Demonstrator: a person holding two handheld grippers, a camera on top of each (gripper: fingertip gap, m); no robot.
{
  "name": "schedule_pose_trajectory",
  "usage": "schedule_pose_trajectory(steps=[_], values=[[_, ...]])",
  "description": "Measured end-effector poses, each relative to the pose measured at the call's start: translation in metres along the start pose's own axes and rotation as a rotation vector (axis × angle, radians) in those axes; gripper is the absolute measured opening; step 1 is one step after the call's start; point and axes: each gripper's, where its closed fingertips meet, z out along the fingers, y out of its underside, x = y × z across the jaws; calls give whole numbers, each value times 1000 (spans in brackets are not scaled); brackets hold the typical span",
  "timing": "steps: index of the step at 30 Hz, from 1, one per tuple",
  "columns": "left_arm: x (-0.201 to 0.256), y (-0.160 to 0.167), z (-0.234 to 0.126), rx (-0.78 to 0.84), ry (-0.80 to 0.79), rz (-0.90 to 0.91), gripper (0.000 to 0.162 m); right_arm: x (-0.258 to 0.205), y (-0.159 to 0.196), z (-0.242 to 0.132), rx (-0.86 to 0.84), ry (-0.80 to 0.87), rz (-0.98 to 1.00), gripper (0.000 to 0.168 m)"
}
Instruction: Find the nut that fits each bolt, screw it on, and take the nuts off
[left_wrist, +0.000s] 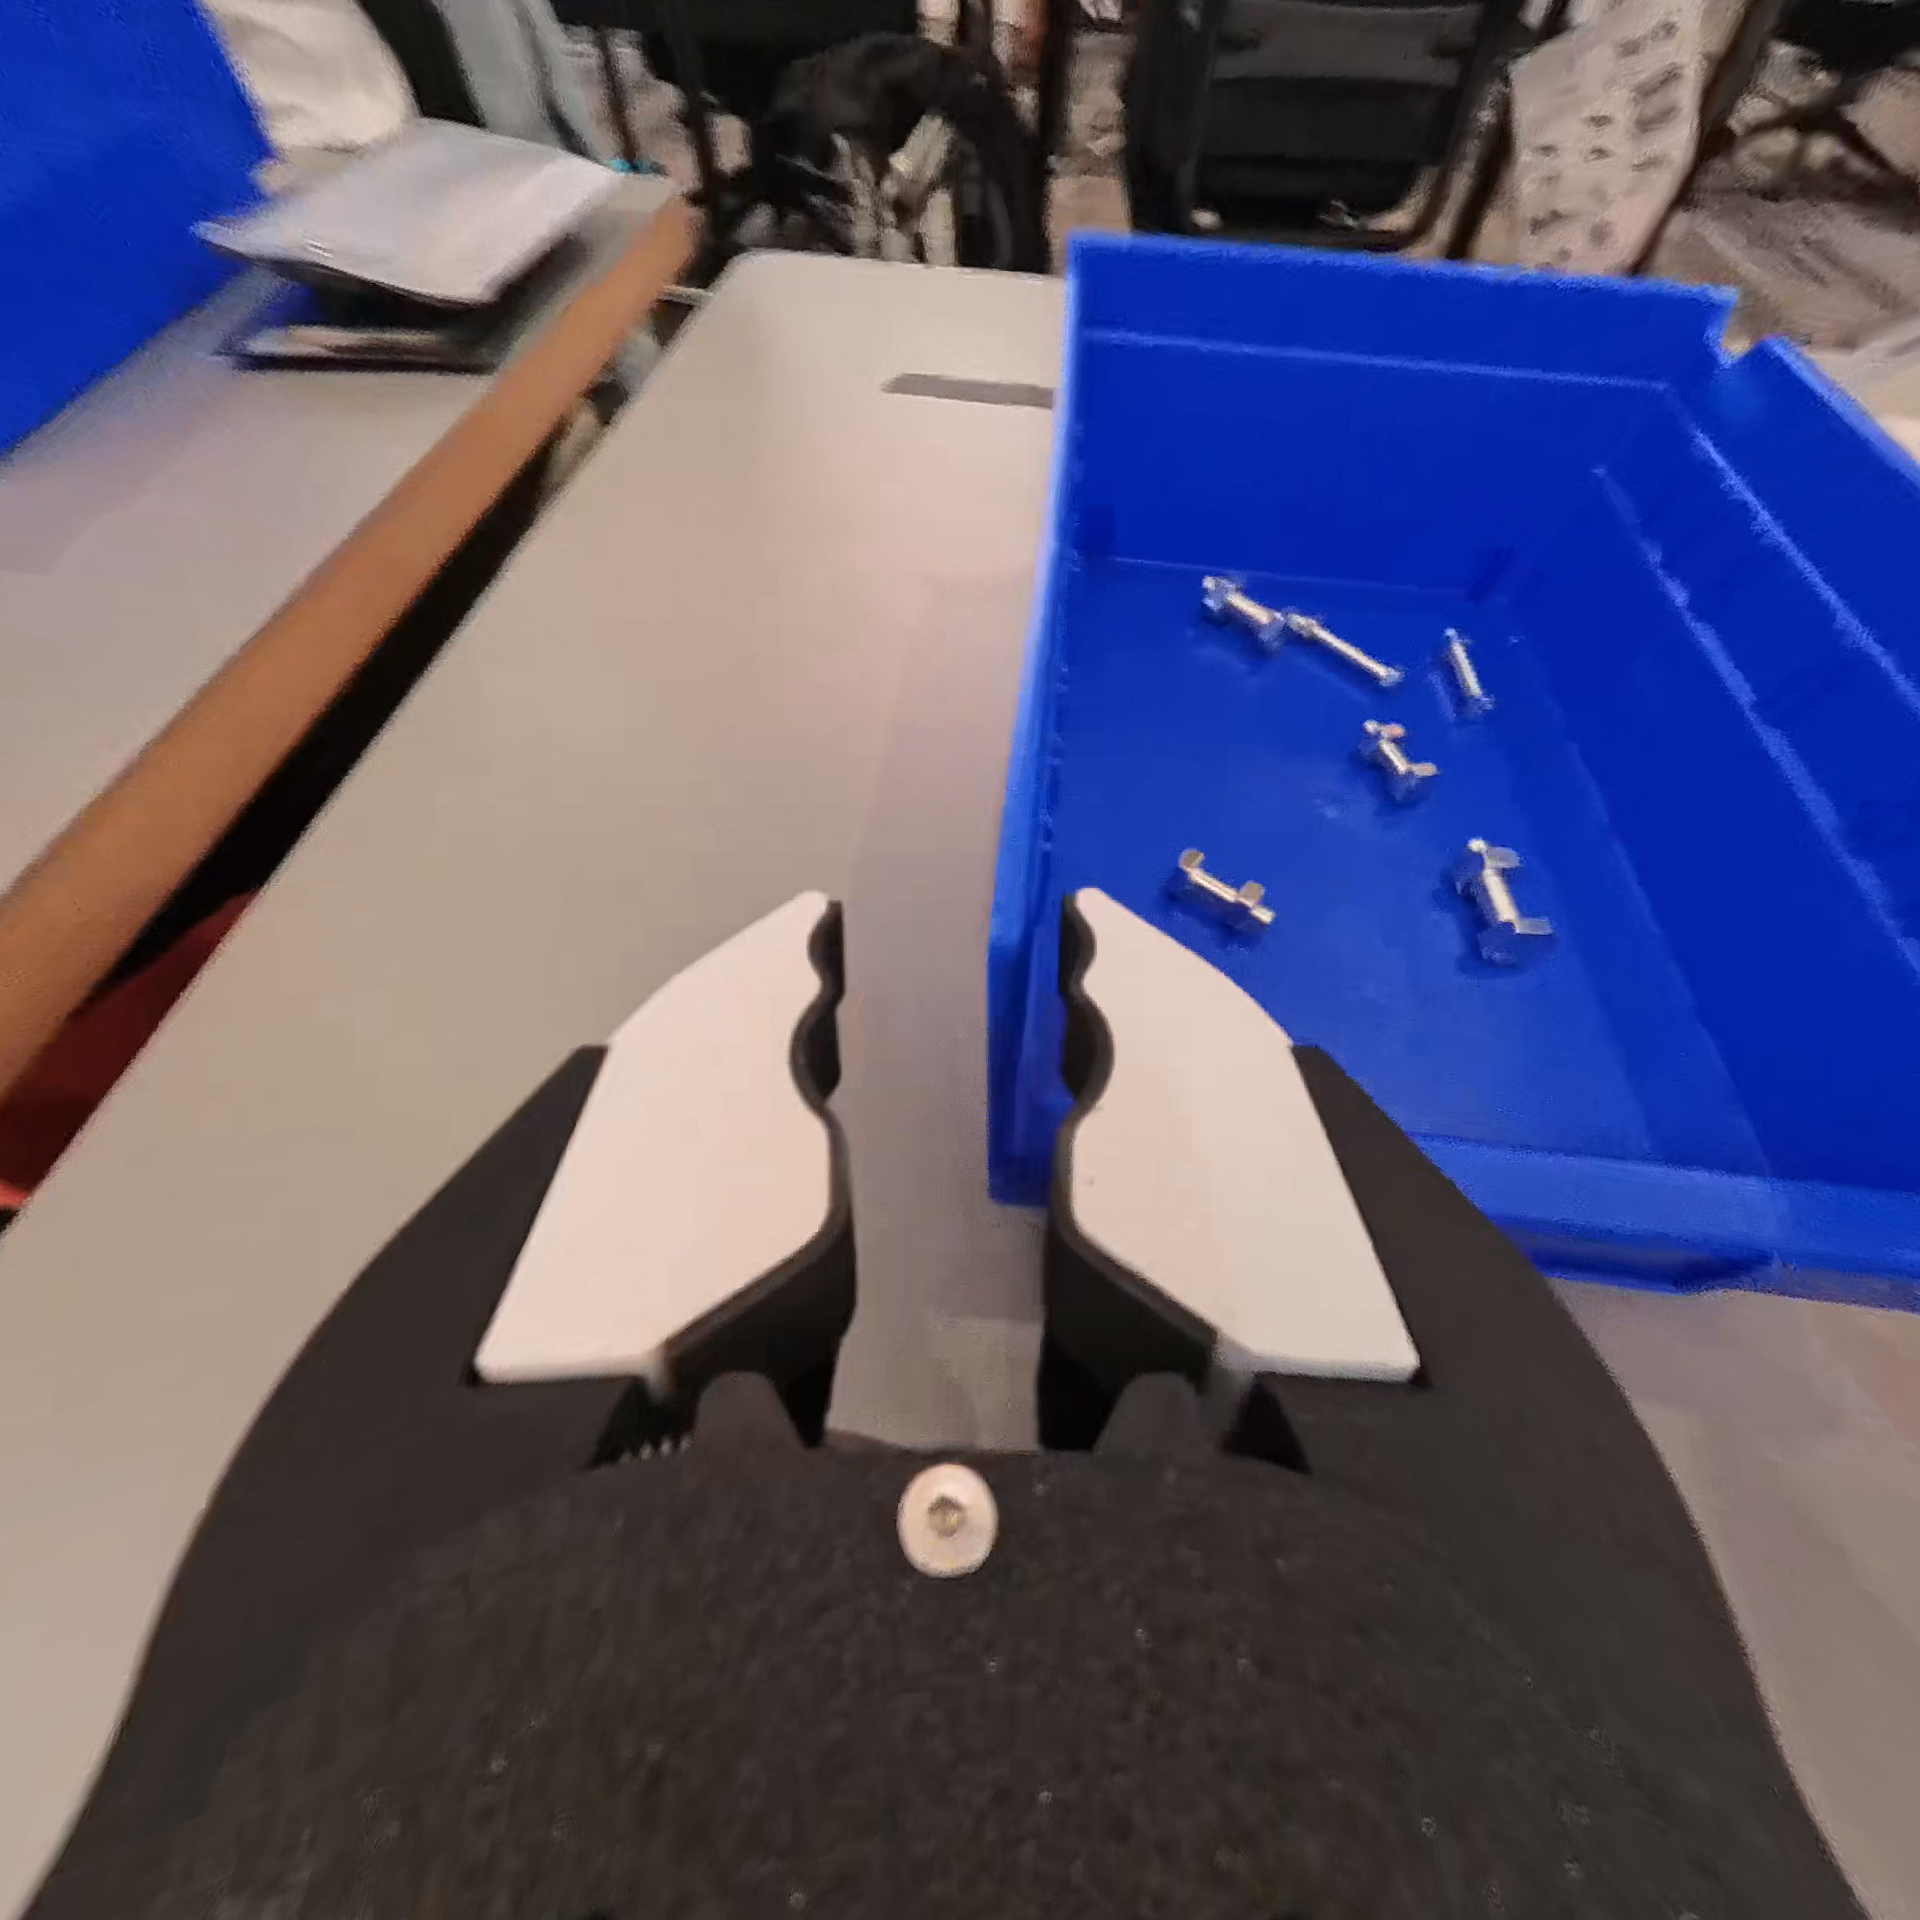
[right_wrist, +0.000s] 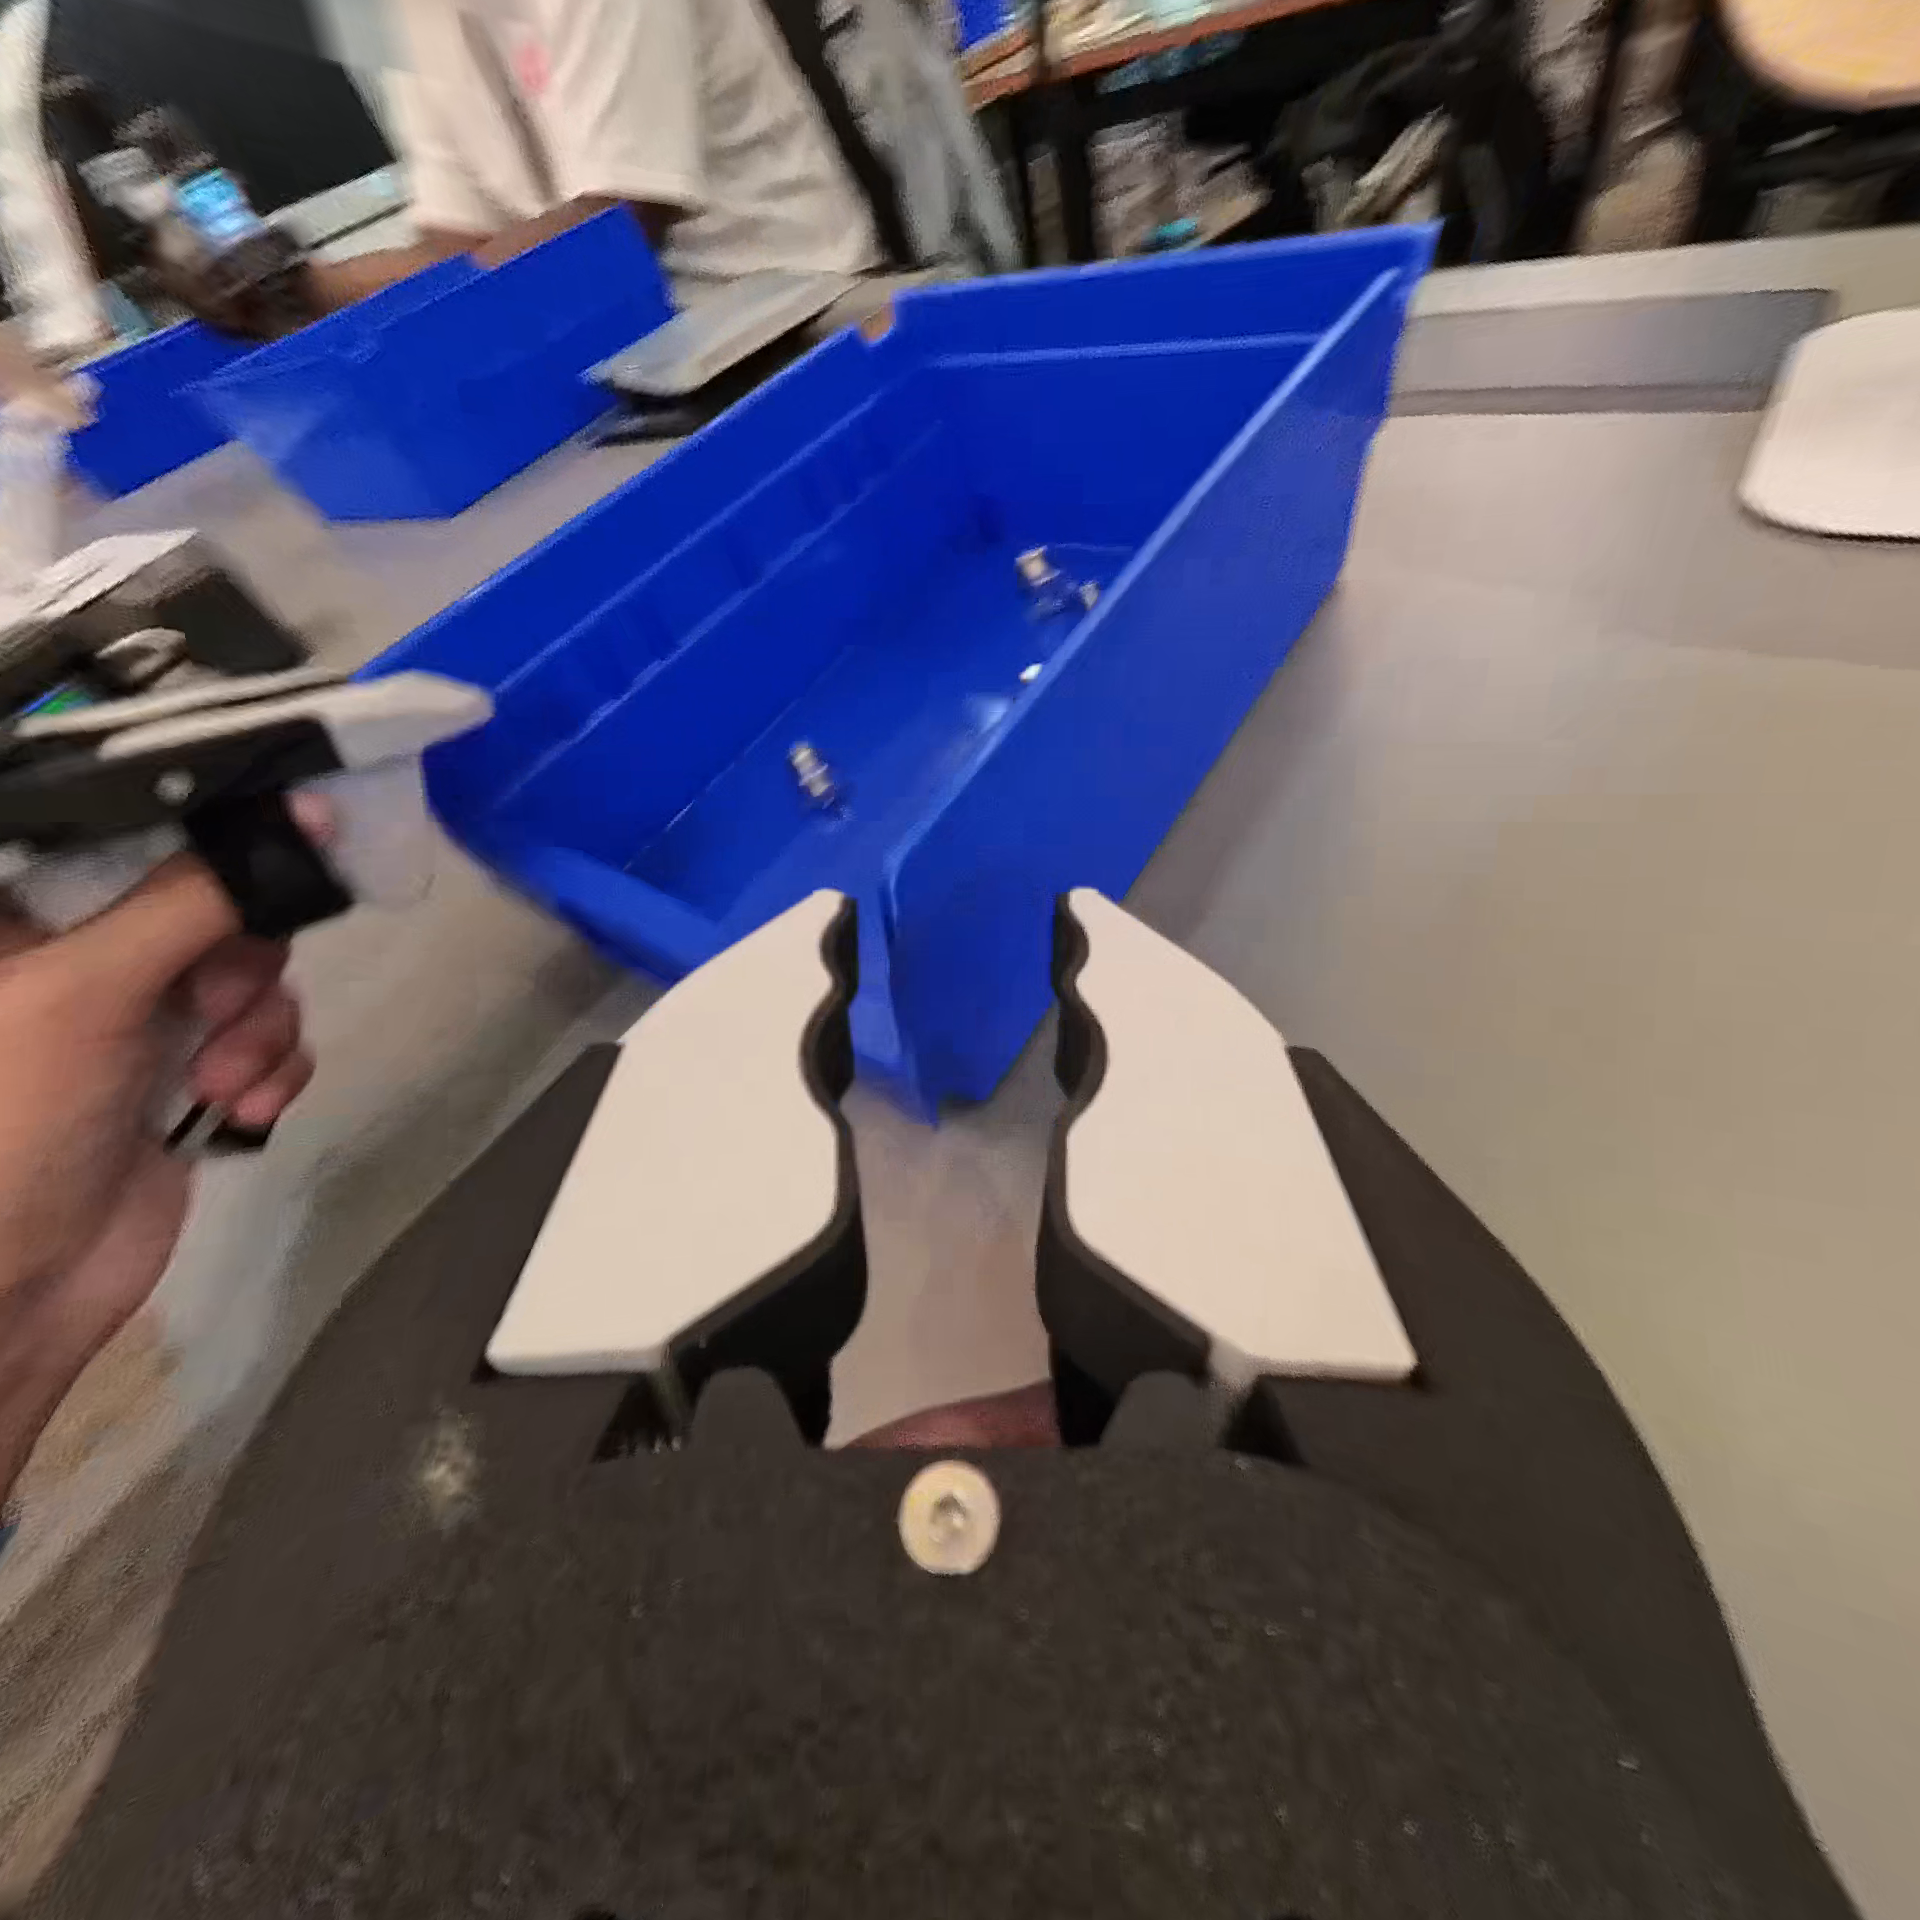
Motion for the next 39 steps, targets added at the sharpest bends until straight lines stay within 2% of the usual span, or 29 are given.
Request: schedule_pose_trajectory(steps=[2,4,5,7,10,12,15,19,23,26,30,39], values=[[11,-13,-20,82,-12,-27,42,6,7,-27,-89,-140,2,43],[46,-23,-36,146,60,-34,54,24,17,-58,-166,-247,-33,50],[70,-26,-44,172,110,-32,55,37,22,-74,-192,-284,-59,53],[136,-28,-59,205,279,-31,55,80,32,-102,-213,-258,-109,60],[248,-9,-82,185,517,24,54,146,24,-139,-74,-175,-96,59],[302,8,-89,190,558,110,48,178,14,-161,19,-132,-88,59],[343,21,-84,202,529,245,44,209,-3,-187,106,-43,-154,57],[353,31,-60,91,537,169,46,238,-2,-203,172,24,-106,52],[325,32,-49,83,456,130,54,261,-9,-210,226,127,-32,51],[301,27,-48,130,415,135,54,263,-8,-210,221,176,-56,49],[287,24,-48,154,438,108,54,259,-6,-207,202,193,-107,47],[288,30,-44,110,457,114,54,259,-6,-207,210,167,-86,43]])
